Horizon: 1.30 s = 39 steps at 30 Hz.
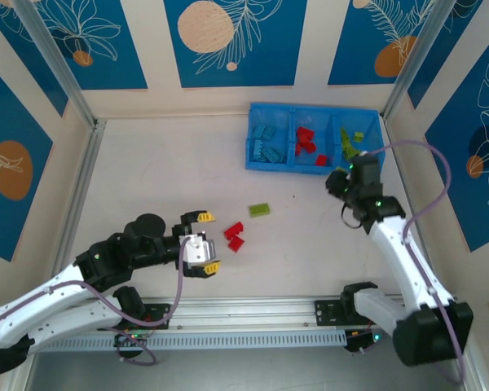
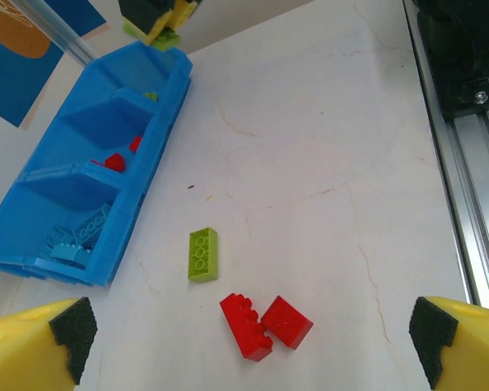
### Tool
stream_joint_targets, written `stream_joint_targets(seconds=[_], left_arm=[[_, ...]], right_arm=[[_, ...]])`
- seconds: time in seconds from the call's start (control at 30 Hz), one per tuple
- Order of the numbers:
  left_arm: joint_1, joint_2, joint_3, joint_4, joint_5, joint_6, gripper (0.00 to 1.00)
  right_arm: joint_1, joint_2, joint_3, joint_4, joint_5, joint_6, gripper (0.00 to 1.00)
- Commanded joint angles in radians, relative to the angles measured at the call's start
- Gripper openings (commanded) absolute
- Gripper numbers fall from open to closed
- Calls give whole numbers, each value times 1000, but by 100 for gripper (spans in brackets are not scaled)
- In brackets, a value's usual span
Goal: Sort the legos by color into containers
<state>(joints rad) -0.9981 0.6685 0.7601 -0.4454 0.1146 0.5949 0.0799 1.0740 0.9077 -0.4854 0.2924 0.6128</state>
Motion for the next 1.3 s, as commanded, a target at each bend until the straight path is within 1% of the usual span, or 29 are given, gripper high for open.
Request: stream_joint_targets(seconds=[0.0, 0.07, 0.17, 0.2, 0.23, 0.27, 0.33, 0.37, 0.43, 0.5, 0.57, 0.63, 0.7, 0.77, 0.8, 0.9, 0.93, 1.0, 1.03, 1.07, 1.13, 1.27], left_arm=[[36, -8, -20, 43, 58, 19, 100], [59, -11, -31, 48, 82, 10, 100], [75, -15, -27, 47, 106, 0, 100], [79, -16, -25, 48, 112, -1, 100], [85, -17, -24, 52, 114, -3, 100], [89, -19, -25, 52, 113, -4, 100], [95, -21, -28, 55, 112, -9, 100], [96, -21, -30, 55, 115, -11, 100], [99, -21, -30, 55, 127, -18, 100], [101, -21, -29, 53, 138, -18, 100], [107, -21, -28, 54, 141, -15, 100], [117, -20, -28, 58, 147, -15, 100], [126, -20, -28, 60, 158, -17, 100], [131, -16, -30, 58, 165, -17, 100], [133, -15, -30, 58, 166, -17, 100], [140, -8, -30, 58, 178, -18, 100], [143, -5, -28, 57, 181, -20, 100], [148, -1, -25, 51, 187, -22, 100], [150, -1, -24, 48, 188, -23, 100], [151, -1, -24, 45, 187, -24, 100], [153, -5, -25, 45, 185, -27, 100], [154, -7, -28, 41, 177, -29, 100]], right_arm=[[-135, 209, 156, 23, -118, -72, 27], [-192, 373, 282, 14, -143, -84, 26], [-234, 590, 475, -41, -147, -85, 26], [-240, 646, 536, -66, -142, -84, 27], [-246, 705, 606, -98, -135, -82, 30], [-254, 759, 673, -128, -136, -82, 40], [-264, 837, 790, -194, -141, -84, 63], [-267, 865, 852, -240, -138, -86, 71], [-267, 880, 888, -281, -165, -99, 77], [-265, 836, 837, -274, -208, -83, 78], [-252, 738, 704, -213, -252, -52, 78], [-219, 615, 564, -145, -265, -29, 78], [-165, 489, 416, -90, -253, -2, 78], [-74, 374, 295, -52, -236, 20, 78], [-28, 336, 260, -48, -218, 31, 78], [182, 288, 187, -49, -177, 42, 78], [249, 297, 183, -59, -154, 36, 78], [382, 332, 192, -97, -66, 21, 78], [439, 367, 204, -115, -4, 11, 80], [491, 402, 216, -134, 58, -4, 85], [556, 488, 241, -152, 125, -49, 100], [619, 659, 322, -165, 123, -127, 99]])
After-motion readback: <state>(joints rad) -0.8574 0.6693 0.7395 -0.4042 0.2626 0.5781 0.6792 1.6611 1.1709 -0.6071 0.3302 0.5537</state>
